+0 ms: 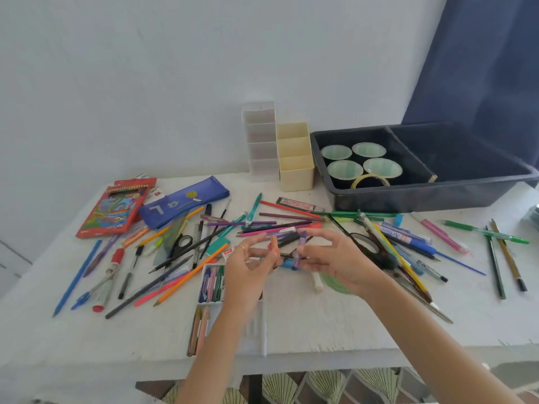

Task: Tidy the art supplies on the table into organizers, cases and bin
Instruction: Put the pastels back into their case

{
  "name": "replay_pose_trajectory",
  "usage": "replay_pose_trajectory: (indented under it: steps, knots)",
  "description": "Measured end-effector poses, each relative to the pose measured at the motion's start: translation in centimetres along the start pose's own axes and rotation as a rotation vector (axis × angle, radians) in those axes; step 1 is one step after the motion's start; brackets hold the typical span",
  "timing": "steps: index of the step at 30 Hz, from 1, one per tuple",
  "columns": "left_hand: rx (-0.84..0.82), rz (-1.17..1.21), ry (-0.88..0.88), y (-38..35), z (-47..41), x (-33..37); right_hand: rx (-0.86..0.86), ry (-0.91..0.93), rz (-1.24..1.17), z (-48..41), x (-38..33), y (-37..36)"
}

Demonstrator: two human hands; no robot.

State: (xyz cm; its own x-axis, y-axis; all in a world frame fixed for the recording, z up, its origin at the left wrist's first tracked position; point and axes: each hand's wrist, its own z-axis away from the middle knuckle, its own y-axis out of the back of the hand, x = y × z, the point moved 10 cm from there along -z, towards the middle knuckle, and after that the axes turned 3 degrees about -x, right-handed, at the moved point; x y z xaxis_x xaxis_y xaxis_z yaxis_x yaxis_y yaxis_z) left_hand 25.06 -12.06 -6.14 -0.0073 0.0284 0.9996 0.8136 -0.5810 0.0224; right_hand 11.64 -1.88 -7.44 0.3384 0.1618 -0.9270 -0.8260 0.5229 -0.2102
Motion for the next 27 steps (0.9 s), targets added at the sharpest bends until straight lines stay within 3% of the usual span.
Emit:
replay_pose_trajectory:
  steps: [10, 18, 27]
  knots:
    - [0.187, -0.22, 0.125, 8.1, 5.3, -2.2, -0.17, 0.043, 0.139, 1.5, 3.0, -8.2]
    - [0.197, -0.357, 0.199, 11.1, 7.7, -3.0, -0.148, 0.11, 0.382, 2.0, 5.1, -11.6]
    - [0.122, -0.531, 0.139, 10.7, 8.1, -2.5, -0.033, 0.232, 0.71, 2.2, 5.5, -12.5]
